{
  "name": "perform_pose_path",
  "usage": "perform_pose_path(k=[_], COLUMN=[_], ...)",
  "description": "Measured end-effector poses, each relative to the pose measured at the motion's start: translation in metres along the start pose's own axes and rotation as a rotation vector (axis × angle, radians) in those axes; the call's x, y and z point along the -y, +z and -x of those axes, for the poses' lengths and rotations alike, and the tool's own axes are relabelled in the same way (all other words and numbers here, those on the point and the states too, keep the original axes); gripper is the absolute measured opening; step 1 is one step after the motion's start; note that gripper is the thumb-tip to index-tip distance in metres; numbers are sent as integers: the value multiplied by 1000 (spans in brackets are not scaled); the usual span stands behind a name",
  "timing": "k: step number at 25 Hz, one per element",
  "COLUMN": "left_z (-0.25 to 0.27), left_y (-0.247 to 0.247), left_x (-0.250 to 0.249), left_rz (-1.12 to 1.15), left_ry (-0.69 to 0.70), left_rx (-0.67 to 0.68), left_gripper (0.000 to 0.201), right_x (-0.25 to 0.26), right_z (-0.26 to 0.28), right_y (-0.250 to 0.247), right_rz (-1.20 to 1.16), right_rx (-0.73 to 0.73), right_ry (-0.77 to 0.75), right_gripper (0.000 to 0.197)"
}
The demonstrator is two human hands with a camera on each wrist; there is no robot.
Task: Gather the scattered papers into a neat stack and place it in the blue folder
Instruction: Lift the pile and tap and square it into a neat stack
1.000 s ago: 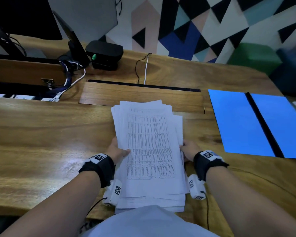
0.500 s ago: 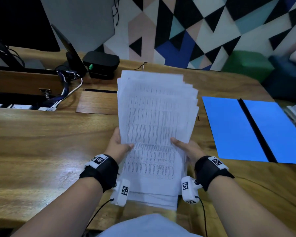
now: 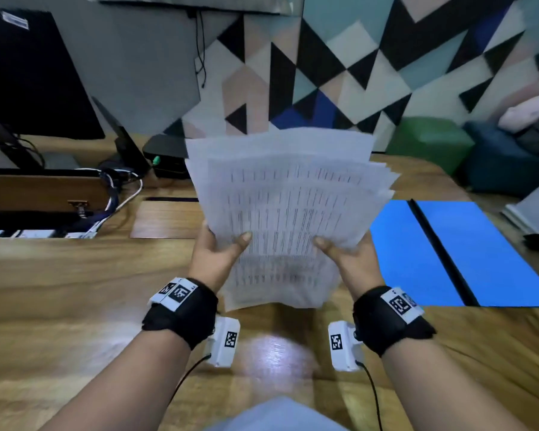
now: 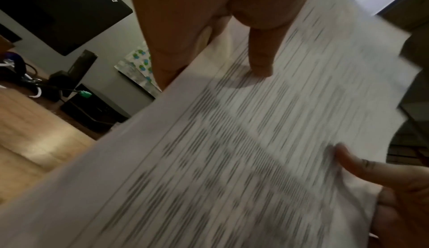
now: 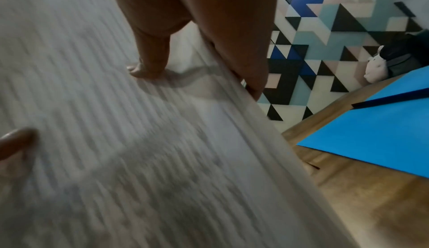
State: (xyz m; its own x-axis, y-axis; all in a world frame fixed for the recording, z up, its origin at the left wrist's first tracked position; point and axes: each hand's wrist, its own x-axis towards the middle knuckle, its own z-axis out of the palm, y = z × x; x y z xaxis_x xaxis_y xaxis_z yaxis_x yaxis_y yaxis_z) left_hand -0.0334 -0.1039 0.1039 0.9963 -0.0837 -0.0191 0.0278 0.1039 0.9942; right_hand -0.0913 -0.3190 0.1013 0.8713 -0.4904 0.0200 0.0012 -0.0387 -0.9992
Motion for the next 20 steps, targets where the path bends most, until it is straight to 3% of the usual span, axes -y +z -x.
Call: perform_pose_path(k=[5, 9, 11, 13, 17, 20], left_z=[4, 8, 7, 4, 2, -4], left_y=[11, 6, 8, 7, 11, 11], left_x=[5, 1, -2, -3, -8, -20], left_rz=[54, 7, 23, 49, 70, 96], left_ry=[-28, 1, -3, -3, 11, 74], left_rx=[-11, 25, 51, 30, 5, 20], left_gripper=[38, 66, 69, 63, 31, 31], right_x=[2, 4, 7, 9, 19, 31], right_z=[11, 16, 14, 8, 4, 3], right_y=[4, 0, -4, -7, 2, 4], right_rz=[-114, -96, -73, -69, -111, -149], right_rx=[-22, -8, 42, 45, 12, -8], right_ry=[-16, -15, -27, -38, -70, -149], right_gripper=[51, 62, 58, 56, 37, 32])
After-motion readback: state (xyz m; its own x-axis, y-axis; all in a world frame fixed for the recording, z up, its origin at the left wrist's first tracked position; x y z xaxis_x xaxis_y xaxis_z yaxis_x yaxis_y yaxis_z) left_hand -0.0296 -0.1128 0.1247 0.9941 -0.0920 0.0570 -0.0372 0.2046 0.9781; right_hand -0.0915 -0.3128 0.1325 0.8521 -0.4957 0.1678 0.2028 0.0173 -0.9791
